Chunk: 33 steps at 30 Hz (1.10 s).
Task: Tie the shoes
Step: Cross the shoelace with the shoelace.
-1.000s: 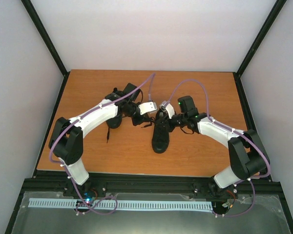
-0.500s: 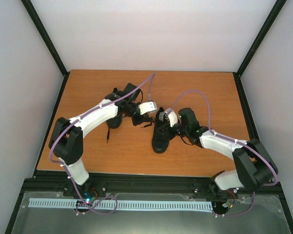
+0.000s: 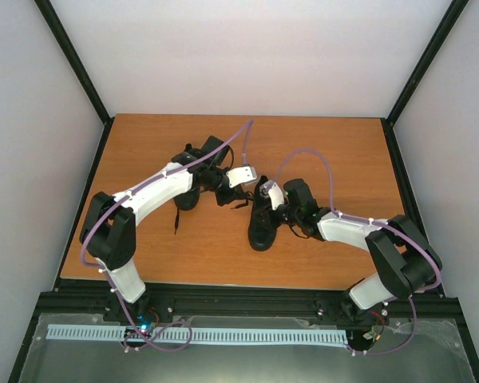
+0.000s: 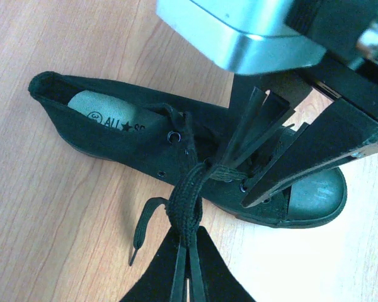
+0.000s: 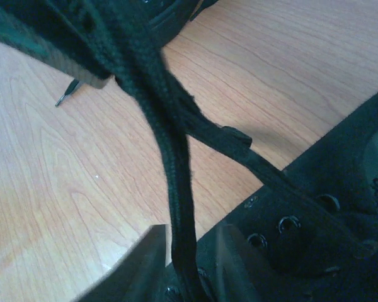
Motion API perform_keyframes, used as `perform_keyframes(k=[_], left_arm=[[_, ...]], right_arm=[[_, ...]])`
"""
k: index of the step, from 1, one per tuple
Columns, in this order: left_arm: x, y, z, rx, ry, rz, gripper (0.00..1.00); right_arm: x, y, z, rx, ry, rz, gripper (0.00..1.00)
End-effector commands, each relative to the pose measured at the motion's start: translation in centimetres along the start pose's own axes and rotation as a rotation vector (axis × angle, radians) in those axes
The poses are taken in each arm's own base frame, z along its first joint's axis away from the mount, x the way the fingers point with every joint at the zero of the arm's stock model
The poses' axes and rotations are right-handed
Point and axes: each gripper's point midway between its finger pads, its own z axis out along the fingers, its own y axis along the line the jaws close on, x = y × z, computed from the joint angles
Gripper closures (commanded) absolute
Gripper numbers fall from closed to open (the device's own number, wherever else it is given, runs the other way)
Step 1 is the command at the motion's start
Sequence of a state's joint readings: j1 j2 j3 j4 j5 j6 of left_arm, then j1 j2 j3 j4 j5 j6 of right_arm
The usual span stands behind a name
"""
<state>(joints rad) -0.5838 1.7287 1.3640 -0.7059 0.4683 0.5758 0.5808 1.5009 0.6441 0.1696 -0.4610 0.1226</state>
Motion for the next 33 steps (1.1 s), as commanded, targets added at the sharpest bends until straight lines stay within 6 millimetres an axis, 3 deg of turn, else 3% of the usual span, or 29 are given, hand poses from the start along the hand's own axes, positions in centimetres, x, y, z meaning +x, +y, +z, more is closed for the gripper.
perform_keyframes(k=[1, 3, 6, 12, 20, 26, 33], left_arm=[[-1.1, 0.1, -1.2, -0.013, -0.036, 0.007, 0.99], [-1.0, 0.0, -1.2, -0.013, -0.034, 0.006, 0.99], [-0.7, 0.0, -1.2, -0.018, -0.026, 0.015, 0.99], [-0.4, 0.3, -0.8, -0.029, -0.013, 0.019, 0.99], [-0.3, 0.6, -0.4, -0.031, -0.013, 0.015, 0.99], [-0.2, 0.5, -0.2, -0.023, -0.017, 0.012, 0.99], [-0.2, 0.1, -0.1, -0.001, -0.023, 0.013, 0.99]], right_arm=[[-1.6, 0.1, 0.3, 0.014, -0.035, -0.027, 0.82], [-2.0, 0.1, -0.2, 0.031, -0.038, -0.028, 0.91], [-3.4, 0.4, -1.6, 0.038, -0.059, -0.030, 0.96], [-9.0, -0.1, -5.3, -0.022, -0.166, 0.086, 0.97], [-14.0, -4.7, -3.9, 0.038, -0.212, 0.392, 0.97], [-13.9, -6.3, -1.1, 0.003, -0.242, 0.616, 0.97], [-14.2, -7.5, -1.0, 0.073, -0.304, 0.656, 0.97]])
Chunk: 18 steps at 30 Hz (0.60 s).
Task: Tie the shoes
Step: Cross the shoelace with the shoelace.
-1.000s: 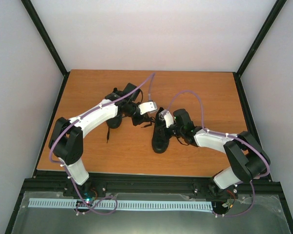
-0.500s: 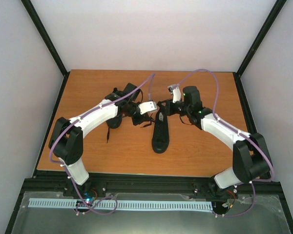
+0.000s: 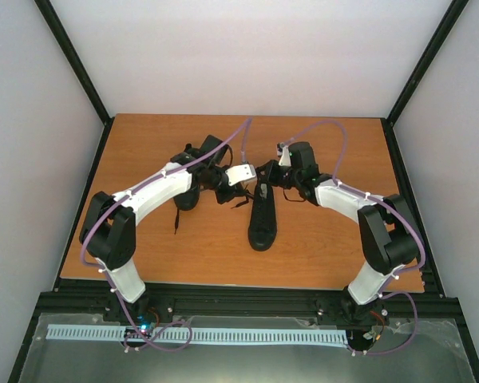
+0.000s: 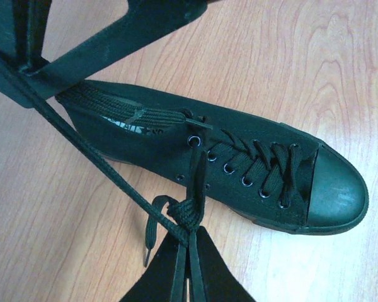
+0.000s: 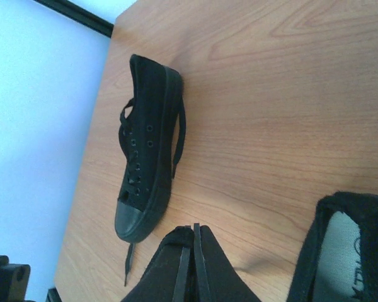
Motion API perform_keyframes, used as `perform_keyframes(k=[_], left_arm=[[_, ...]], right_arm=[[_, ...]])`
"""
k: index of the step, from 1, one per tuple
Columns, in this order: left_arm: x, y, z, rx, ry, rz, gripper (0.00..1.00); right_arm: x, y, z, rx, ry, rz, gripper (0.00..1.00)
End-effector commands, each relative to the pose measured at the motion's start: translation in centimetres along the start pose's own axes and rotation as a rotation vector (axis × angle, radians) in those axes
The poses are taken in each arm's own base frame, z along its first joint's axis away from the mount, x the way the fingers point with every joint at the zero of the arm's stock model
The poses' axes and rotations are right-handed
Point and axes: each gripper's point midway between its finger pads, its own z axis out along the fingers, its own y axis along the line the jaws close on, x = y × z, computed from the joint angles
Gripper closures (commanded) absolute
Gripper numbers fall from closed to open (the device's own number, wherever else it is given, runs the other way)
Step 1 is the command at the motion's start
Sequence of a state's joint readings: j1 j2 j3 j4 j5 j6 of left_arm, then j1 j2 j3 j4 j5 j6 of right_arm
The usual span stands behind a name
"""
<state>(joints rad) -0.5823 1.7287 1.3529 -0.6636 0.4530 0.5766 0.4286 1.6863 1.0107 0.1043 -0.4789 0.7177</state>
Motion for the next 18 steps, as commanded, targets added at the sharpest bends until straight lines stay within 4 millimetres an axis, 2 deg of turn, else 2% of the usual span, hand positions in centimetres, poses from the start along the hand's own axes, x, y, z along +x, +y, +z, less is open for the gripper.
perform_keyframes(k=[1, 15, 18], left_arm=[[0.0, -0.6, -0.3, 0.029, -0.008, -0.001, 0.99], [-0.1, -0.6, -0.2, 0.037, -0.012, -0.004, 0.99], [-0.1, -0.6, -0.2, 0.033, -0.010, -0.003, 0.99]], right_arm=[[-3.1, 0.7, -0.2, 0.000, -0.131, 0.040, 0.97], [-4.0, 0.3, 1.0, 0.034, -0.155, 0.062, 0.97], [-3.7, 0.4, 1.3, 0.030, -0.128, 0.061, 0.97]])
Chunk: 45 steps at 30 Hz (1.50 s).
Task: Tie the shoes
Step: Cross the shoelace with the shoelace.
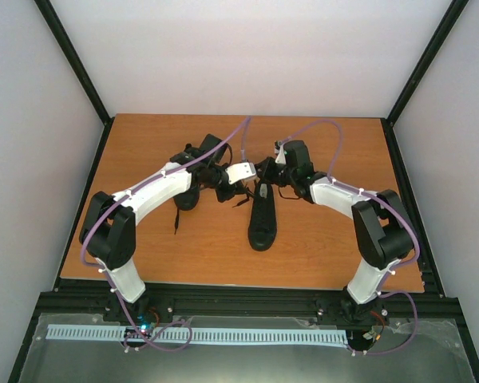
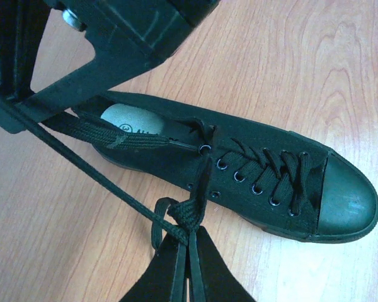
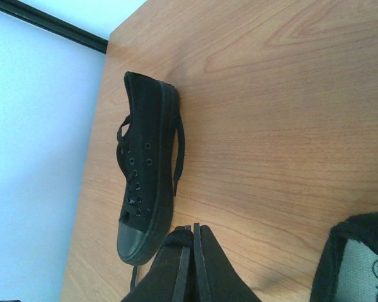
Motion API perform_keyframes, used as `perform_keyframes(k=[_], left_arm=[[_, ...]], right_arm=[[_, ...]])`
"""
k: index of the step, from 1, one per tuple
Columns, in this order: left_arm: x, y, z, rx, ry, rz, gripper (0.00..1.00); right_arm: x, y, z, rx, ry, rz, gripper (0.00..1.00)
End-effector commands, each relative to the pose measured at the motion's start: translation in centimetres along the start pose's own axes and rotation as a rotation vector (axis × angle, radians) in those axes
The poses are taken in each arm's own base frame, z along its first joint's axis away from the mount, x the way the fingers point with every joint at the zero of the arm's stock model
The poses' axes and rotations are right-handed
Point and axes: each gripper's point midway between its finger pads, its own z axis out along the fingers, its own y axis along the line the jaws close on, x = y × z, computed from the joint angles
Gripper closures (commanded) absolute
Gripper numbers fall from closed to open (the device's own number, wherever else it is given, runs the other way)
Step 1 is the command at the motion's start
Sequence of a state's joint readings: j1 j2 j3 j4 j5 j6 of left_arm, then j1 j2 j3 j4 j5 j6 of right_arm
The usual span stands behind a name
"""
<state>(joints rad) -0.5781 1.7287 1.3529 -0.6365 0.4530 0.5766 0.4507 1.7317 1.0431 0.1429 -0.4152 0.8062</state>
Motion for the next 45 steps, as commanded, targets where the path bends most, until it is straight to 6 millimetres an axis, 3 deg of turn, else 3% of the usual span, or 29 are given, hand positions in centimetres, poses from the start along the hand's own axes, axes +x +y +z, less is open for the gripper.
perform_keyframes(k=[1, 9, 33, 39, 45], left_arm=[[0.3, -1.0, -0.2, 0.048, 0.010, -0.012, 0.99], [0.4, -0.9, 0.2, 0.049, 0.013, -0.014, 0.99], [0.5, -0.6, 0.6, 0.048, 0.016, -0.002, 0.99], [0.7, -0.6, 0.9, 0.052, 0.021, 0.000, 0.99], [0.3, -0.4, 0.5, 0.037, 0.011, 0.009, 0.99]], right_arm=[[-2.5, 0.4, 0.0, 0.013, -0.078, -0.003, 0.97], [0.3, -0.9, -0.3, 0.021, -0.004, 0.031, 0.97], [5.6, -2.7, -1.6, 0.077, 0.192, -0.009, 0.97], [6.0, -3.1, -2.0, 0.118, 0.237, -0.075, 0.97], [4.9, -1.0, -2.3, 0.072, 0.240, -0.118, 0.97]])
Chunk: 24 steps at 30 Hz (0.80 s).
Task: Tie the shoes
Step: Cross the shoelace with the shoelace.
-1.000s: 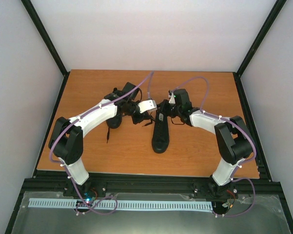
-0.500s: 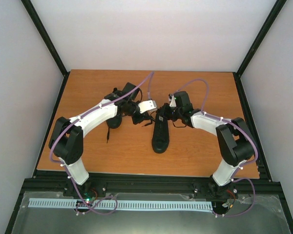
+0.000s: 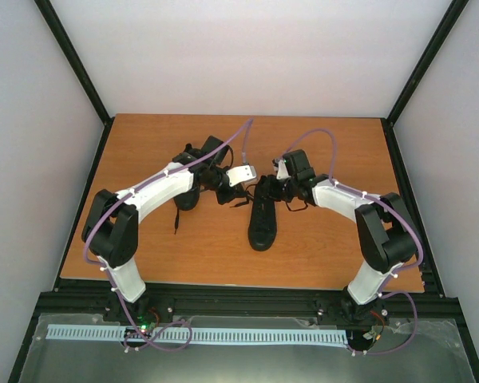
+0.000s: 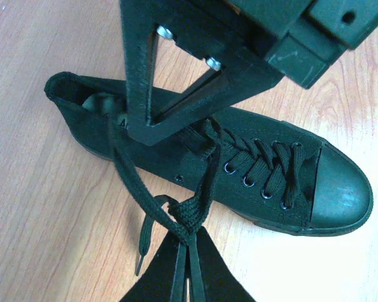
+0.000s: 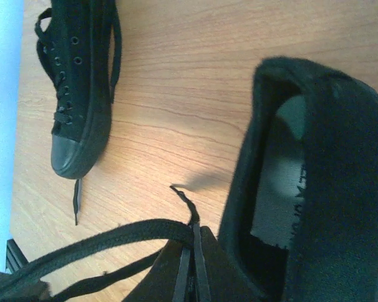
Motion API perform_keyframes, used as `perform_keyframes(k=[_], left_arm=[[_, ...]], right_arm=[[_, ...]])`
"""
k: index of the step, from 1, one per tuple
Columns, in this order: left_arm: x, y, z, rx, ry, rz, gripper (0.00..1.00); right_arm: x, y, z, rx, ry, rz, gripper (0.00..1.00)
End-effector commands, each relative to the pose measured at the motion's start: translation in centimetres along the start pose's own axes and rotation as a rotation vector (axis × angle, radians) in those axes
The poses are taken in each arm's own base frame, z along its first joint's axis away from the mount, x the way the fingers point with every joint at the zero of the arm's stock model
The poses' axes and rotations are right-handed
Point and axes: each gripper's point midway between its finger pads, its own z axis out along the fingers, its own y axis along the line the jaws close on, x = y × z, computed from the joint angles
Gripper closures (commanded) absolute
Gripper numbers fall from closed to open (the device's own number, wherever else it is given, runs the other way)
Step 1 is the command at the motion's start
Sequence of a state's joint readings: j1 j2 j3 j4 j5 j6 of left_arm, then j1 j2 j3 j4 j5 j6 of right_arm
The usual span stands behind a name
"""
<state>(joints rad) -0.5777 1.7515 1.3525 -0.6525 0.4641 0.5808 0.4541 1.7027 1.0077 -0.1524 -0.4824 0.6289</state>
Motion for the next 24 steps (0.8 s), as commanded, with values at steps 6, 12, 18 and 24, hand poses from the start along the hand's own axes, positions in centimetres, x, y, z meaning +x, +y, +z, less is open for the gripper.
perform_keyframes(k=[6, 12, 18, 24], left_arm=[[-1.0, 0.7, -0.7, -0.031, -0.006, 0.045, 0.99], [-1.5, 0.9, -0.6, -0.029, -0.019, 0.086, 0.99], [-2.7, -0.5, -1.1, 0.034, -0.076, 0.148, 0.99], [-1.9, 0.2, -0.3, 0.014, -0.044, 0.145, 0.99]], right_arm=[[-1.1, 3.5, -2.5, -0.056, 0.018, -0.127, 0.97], [0.7, 3.5, -2.6, -0.076, 0.106, -0.162, 0.97], [0.7, 2.4, -1.6, -0.043, 0.131, -0.176, 0.97], [-1.2, 2.4, -1.0, -0.003, 0.089, -0.189, 0.94]])
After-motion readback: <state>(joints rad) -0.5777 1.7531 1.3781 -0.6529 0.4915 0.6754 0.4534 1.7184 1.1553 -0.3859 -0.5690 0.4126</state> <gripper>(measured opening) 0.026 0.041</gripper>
